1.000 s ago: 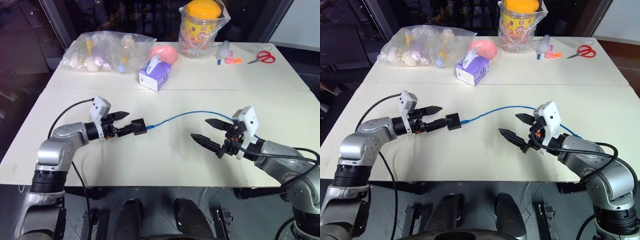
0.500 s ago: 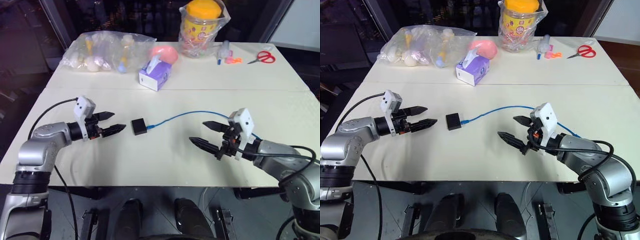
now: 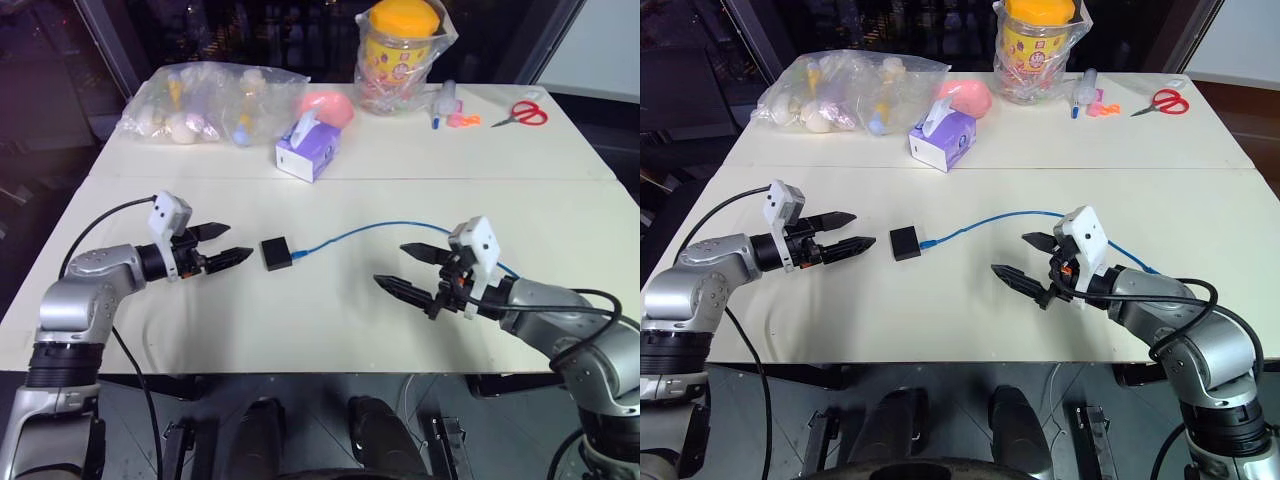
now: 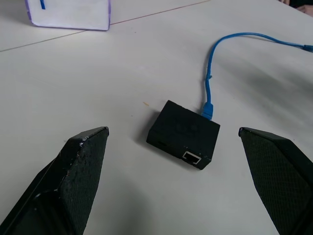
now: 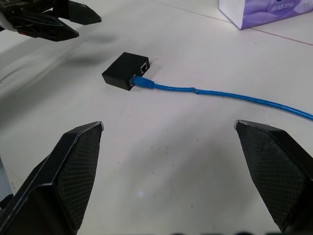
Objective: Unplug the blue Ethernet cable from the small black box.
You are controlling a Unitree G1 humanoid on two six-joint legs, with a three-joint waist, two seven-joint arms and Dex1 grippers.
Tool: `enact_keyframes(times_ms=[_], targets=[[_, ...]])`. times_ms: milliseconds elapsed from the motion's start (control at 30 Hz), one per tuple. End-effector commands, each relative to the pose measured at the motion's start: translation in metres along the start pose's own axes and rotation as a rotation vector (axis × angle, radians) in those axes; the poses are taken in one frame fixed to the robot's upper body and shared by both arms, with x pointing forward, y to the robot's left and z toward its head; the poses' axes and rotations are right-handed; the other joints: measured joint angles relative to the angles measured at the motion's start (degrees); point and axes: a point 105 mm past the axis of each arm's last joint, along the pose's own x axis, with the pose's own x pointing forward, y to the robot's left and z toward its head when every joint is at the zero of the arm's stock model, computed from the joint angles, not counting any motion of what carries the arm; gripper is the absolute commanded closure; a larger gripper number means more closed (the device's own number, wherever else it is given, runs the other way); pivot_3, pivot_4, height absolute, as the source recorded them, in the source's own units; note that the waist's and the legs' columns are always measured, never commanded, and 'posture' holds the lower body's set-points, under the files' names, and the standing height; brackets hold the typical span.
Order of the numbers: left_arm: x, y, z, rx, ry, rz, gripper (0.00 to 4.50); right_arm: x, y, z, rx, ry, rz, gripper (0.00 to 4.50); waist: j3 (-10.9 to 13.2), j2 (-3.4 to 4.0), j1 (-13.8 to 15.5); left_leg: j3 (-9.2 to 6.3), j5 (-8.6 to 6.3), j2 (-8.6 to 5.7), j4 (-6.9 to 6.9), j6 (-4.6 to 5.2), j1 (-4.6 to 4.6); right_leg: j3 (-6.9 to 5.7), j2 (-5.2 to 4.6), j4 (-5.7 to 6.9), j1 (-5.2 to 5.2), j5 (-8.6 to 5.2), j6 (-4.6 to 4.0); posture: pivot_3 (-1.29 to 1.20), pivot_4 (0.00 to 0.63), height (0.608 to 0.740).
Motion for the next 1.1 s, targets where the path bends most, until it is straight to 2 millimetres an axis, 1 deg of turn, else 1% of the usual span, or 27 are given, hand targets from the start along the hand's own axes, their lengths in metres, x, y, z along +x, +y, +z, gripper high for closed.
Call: enact_keyframes(times_ms=[33, 133, 233, 300, 400, 433, 533, 633, 700, 800, 933, 1000, 1067, 1100], targets=[[-0.004, 0.000, 0.018, 0.051, -0.043, 0.002, 0.07, 0.013, 0.000, 0.006, -0.066, -0.015, 0.038, 0.00, 0.00, 0.00, -0.13, 0.00, 0.00, 0.00, 0.00, 0.00, 0.00, 0.00, 0.00, 0.00, 0.00, 0.00, 0.00, 0.00, 0.150, 0.740], [-0.004, 0.000, 0.018, 0.054, -0.033, -0.006, 0.07, 0.035, -0.001, 0.003, -0.124, 0.023, 0.105, 0.00, 0.00, 0.00, -0.34, 0.04, 0.00, 0.01, 0.00, 0.00, 0.05, 0.00, 0.01, 0.01, 0.00, 0.03, -0.05, 0.00, 0.150, 0.740], [-0.007, -0.003, 0.019, 0.050, -0.011, -0.035, 0.07, 0.069, -0.004, -0.001, -0.176, 0.065, 0.218, 0.00, 0.01, -0.03, -0.72, 0.07, 0.00, 0.04, -0.01, 0.00, 0.09, 0.00, 0.06, 0.02, 0.00, 0.04, -0.06, 0.00, 0.150, 0.740], [-0.011, -0.007, 0.017, 0.051, 0.013, -0.060, 0.07, 0.092, -0.008, -0.003, -0.231, 0.103, 0.275, 0.00, 0.03, -0.05, -1.25, 0.08, 0.00, 0.05, -0.02, 0.00, 0.08, 0.00, 0.06, 0.04, -0.02, 0.06, -0.06, 0.00, 0.150, 0.740], [-0.020, -0.010, 0.017, 0.057, 0.050, -0.069, 0.07, 0.118, -0.016, 0.000, -0.298, 0.139, 0.327, 0.00, 0.03, -0.06, -1.61, 0.05, 0.00, 0.05, -0.04, 0.00, 0.03, -0.02, 0.06, 0.07, -0.05, 0.08, -0.01, 0.00, 0.150, 0.740], [-0.024, -0.011, 0.017, 0.062, 0.062, -0.074, 0.07, 0.124, -0.018, 0.001, -0.312, 0.147, 0.343, 0.00, 0.04, -0.06, -1.64, 0.05, 0.00, 0.05, -0.04, 0.00, 0.03, -0.03, 0.05, 0.09, -0.06, 0.16, 0.14, 0.00, 0.150, 0.740], [-0.033, -0.010, 0.019, 0.084, 0.093, -0.055, 0.07, 0.140, -0.022, 0.003, -0.323, 0.172, 0.381, 0.00, 0.04, -0.06, -1.70, 0.04, 0.00, 0.05, -0.14, 0.00, -0.01, -0.05, 0.04, 0.16, -0.16, 0.19, 0.19, 0.00, 0.150, 0.740], [-0.041, -0.008, 0.021, 0.090, 0.089, -0.015, 0.07, 0.153, -0.022, -0.005, -0.328, 0.236, 0.434, 0.00, 0.05, -0.04, -1.67, 0.00, 0.00, 0.06, -0.20, 0.00, -0.02, -0.10, 0.05, 0.22, -0.23, 0.19, 0.19, 0.00, 0.150, 0.740], [-0.041, -0.008, 0.019, 0.086, 0.080, 0.000, 0.07, 0.160, -0.016, -0.010, -0.331, 0.275, 0.483, 0.00, 0.05, -0.05, -1.76, -0.01, 0.00, 0.06, -0.20, 0.00, -0.01, -0.11, 0.05, 0.25, -0.22, 0.19, 0.18, 0.00, 0.150, 0.740], [-0.039, -0.012, 0.017, 0.078, 0.069, 0.011, 0.07, 0.166, -0.006, -0.013, -0.359, 0.309, 0.546, 0.00, 0.06, -0.03, -1.85, -0.01, 0.00, 0.06, -0.18, -0.01, 0.00, -0.10, 0.05, 0.29, -0.22, 0.20, 0.18, 0.00, 0.150, 0.740], [-0.039, -0.016, 0.015, 0.063, 0.058, 0.021, 0.07, 0.175, 0.004, -0.014, -0.387, 0.317, 0.582, 0.00, 0.04, -0.05, -2.15, -0.02, 0.01, 0.06, -0.17, -0.03, 0.06, -0.10, 0.05, 0.48, -0.24, 0.19, 0.18, 0.00, 0.150, 0.740], [-0.039, -0.016, 0.014, 0.060, 0.057, 0.026, 0.00, 0.179, 0.006, -0.018, -0.402, 0.330, 0.574, 0.50, 0.04, -0.06, -2.47, -0.02, 0.01, 0.06, -0.18, -0.03, 0.15, -0.11, 0.06, 0.63, -0.23, 0.18, 0.16, 0.00, 0.150, 0.740], [-0.039, -0.017, 0.013, 0.058, 0.056, 0.027, 0.00, 0.179, 0.005, -0.021, -0.414, 0.342, 0.568, 1.27, 0.04, -0.06, -2.74, -0.02, 0.03, 0.05, -0.19, -0.06, 0.26, -0.10, 0.06, 0.72, -0.19, 0.17, 0.14, 0.00, 0.150, 0.740], [-0.039, -0.017, 0.013, 0.056, 0.057, 0.028, 0.00, 0.180, 0.005, -0.022, -0.420, 0.347, 0.566, 1.78, 0.04, -0.05, -2.88, -0.02, 0.03, 0.05, -0.19, -0.07, 0.31, -0.10, 0.06, 0.72, -0.14, 0.16, 0.12, 0.00, 0.150, 0.740]])
